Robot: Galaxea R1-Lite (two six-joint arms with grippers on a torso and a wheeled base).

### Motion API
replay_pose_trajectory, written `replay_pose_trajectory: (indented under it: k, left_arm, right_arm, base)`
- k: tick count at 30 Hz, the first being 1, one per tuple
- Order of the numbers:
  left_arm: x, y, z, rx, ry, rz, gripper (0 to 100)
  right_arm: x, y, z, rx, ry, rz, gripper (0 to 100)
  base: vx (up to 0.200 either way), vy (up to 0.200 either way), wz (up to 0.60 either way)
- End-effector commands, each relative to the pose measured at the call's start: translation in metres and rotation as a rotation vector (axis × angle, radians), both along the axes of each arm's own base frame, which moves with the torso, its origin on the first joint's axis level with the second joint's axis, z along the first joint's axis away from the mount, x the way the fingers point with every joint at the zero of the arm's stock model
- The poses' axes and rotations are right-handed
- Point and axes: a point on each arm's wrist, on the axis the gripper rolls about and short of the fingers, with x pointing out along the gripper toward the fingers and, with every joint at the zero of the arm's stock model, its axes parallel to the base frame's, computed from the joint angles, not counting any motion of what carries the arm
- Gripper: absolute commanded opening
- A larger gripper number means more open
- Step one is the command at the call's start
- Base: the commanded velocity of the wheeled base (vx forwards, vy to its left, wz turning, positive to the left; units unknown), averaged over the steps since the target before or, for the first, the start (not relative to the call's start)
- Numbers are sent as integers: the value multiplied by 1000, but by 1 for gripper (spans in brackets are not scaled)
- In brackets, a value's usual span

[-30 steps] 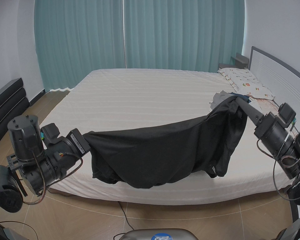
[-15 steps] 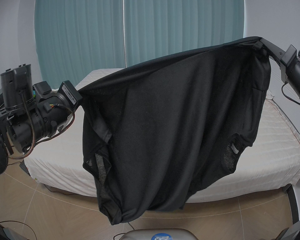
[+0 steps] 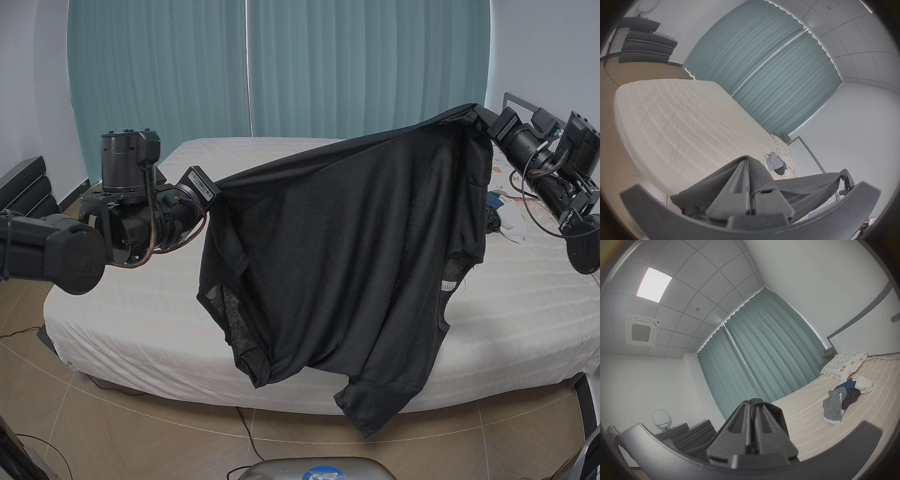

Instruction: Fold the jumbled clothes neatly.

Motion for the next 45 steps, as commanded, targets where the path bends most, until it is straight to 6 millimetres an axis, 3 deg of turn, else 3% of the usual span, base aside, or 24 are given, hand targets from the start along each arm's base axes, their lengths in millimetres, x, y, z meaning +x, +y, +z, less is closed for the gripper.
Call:
replay_pose_trajectory:
  k: [1,10,16,24,25,27,36,37,42,45]
  left_arm:
    - [39,-11,-31,18,63,5,0]
    - [66,-22,-46,21,71,6,0]
    - [87,-30,-67,29,93,7,0]
    - [104,-35,-100,52,144,21,0]
    - [107,-35,-111,60,164,23,0]
    - [110,-35,-120,67,181,26,0]
    - [120,-34,-155,36,251,57,0]
    - [121,-34,-158,35,257,59,100]
    - [133,-34,-180,23,285,99,100]
    - [142,-31,-193,46,282,170,100]
  right_arm:
    - [39,2,-31,-15,57,-21,0]
    - [51,4,-45,-17,77,-33,0]
    - [68,8,-71,-32,99,-46,0]
    - [90,12,-114,-44,168,-56,0]
    - [97,14,-131,-49,202,-67,0]
    - [103,15,-145,-51,220,-75,0]
    - [118,17,-195,-67,305,-89,0]
    - [119,17,-198,-68,311,-89,100]
    - [125,20,-239,-92,403,-86,100]
    - [126,17,-252,-100,442,-95,100]
  base:
    - [200,0,0]
    - [200,0,0]
    - [200,0,0]
    - [200,0,0]
    - [0,0,0]
    - [0,0,0]
    - [0,0,0]
    - [0,0,0]
    - [0,0,0]
    - [0,0,0]
